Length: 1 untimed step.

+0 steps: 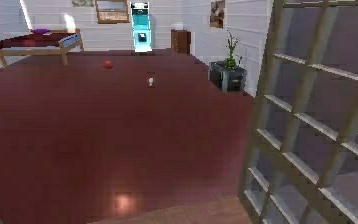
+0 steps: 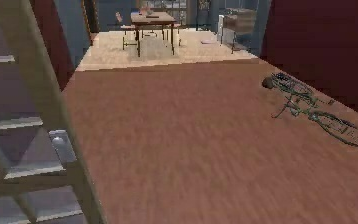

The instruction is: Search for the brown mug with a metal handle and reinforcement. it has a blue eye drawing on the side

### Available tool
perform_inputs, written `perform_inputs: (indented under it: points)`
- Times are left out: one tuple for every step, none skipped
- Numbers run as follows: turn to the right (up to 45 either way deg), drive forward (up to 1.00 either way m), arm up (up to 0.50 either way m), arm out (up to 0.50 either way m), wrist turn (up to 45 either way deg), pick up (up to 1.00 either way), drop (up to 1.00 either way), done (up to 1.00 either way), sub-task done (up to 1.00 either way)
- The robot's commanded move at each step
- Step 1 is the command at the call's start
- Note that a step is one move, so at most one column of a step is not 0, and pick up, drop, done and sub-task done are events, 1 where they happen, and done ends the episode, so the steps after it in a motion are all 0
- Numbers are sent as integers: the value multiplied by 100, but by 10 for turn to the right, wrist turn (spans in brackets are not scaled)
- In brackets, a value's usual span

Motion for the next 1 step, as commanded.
perform_inputs:
  points:
    - [0, 100, 0, 0, 0, 0, 0, 0, 0]
